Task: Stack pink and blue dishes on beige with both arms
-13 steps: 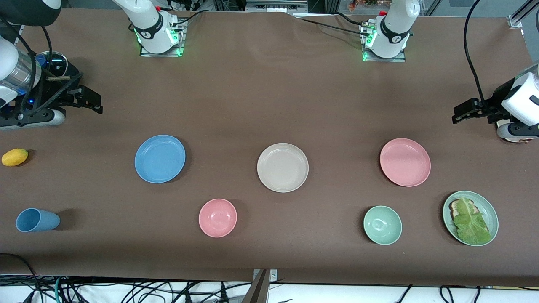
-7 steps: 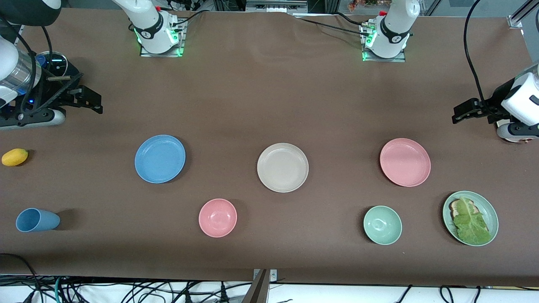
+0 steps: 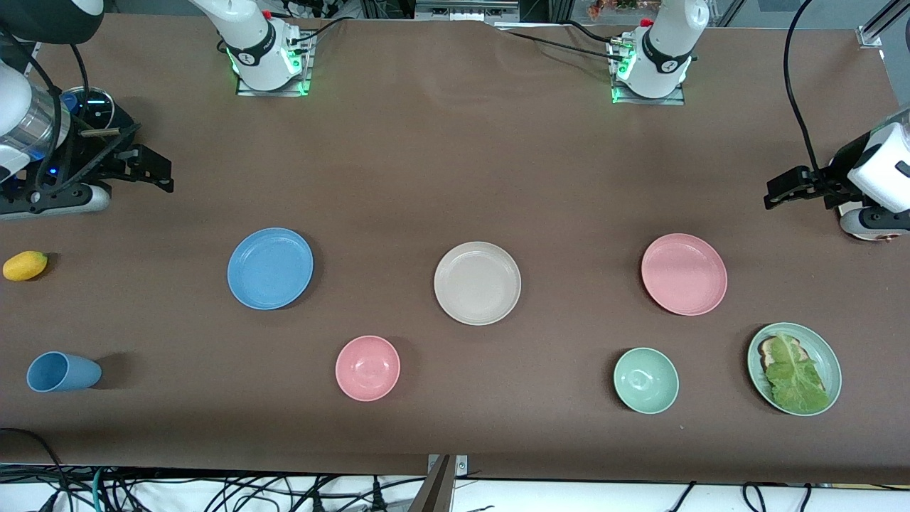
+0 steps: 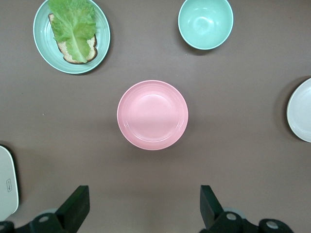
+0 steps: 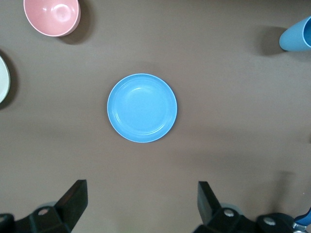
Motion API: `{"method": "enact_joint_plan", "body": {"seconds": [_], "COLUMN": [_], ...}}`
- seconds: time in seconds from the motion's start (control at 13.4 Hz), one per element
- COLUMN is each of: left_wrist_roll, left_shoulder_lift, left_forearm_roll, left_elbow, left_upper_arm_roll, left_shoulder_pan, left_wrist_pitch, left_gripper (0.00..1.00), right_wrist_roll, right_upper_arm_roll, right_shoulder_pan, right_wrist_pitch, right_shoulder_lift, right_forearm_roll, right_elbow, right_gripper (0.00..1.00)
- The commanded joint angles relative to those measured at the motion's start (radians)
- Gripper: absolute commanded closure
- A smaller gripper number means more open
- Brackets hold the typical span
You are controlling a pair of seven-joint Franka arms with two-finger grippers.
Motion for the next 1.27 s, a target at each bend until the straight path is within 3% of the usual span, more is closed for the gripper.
{"method": "enact_joint_plan", "body": {"seconds": [0.0, 1.2], "left_wrist_roll": [-0.004, -0.002], "left_shoulder_lift": [-0.006, 0.033], "left_forearm_roll": [0.022, 0.010], "left_elbow": [0.004, 0.018], "left_upper_arm_roll": [-0.001, -0.003], "left_shoulder_pan": [0.003, 0.000], "left_wrist_pitch": [-0.008, 0.004], "left_gripper": [0.00, 0.00], "right_wrist_roll": [0.005, 0.003], "right_upper_arm_roll": [0.006, 0.002], "right_shoulder_pan": [0.002, 0.001], "right_wrist_pitch": [-0.004, -0.004], "right_shoulder_lift": [0.000, 0.006], "right_forearm_roll": [-0.004, -0.009], "right_elbow": [0.028, 0.031], "right_gripper": [0.00, 0.00]}}
